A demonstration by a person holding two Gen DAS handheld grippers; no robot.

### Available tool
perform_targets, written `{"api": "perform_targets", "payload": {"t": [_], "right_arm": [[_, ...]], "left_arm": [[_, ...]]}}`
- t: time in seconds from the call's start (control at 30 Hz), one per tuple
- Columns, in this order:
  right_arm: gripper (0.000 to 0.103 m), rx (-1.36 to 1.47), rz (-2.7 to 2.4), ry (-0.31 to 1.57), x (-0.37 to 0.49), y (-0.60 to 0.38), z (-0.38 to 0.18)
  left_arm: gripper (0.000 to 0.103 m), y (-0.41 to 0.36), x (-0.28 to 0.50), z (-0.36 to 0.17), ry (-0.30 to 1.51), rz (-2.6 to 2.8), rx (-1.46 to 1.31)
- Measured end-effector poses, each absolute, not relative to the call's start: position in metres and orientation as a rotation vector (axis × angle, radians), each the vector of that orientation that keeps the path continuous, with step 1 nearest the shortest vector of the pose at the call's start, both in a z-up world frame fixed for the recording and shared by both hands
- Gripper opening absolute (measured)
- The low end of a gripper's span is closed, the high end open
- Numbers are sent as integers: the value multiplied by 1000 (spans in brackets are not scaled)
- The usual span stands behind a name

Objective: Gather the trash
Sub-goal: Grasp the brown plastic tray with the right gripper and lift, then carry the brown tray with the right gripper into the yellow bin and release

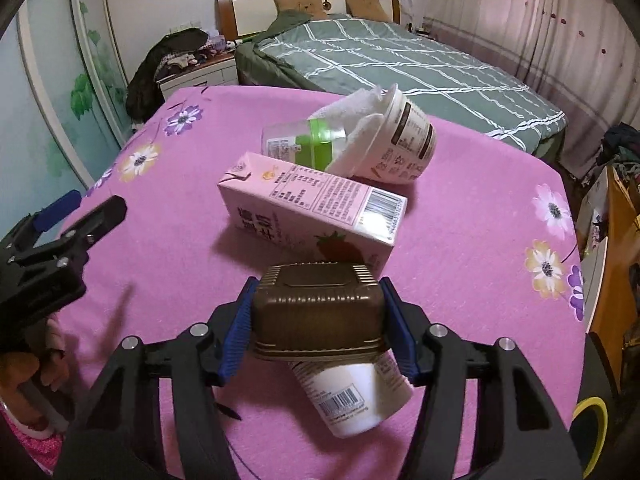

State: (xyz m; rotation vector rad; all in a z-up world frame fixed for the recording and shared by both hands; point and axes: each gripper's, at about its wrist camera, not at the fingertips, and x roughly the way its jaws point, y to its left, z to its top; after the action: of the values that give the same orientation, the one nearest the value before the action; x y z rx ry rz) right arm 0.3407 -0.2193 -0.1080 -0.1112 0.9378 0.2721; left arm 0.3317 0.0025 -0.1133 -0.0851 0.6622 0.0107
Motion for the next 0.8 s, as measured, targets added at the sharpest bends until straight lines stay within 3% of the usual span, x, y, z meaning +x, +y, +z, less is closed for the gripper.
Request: {"api": "perform_targets", "payload": {"t": [0.47,0.8], "right_arm": [[57,59,279,775,284,-265,-63],[57,191,-103,704,221,-398,-65]], "left_arm": [[98,-3,330,-113,666,2,-75],[98,-6,330,-112,667,-9,-62]]}}
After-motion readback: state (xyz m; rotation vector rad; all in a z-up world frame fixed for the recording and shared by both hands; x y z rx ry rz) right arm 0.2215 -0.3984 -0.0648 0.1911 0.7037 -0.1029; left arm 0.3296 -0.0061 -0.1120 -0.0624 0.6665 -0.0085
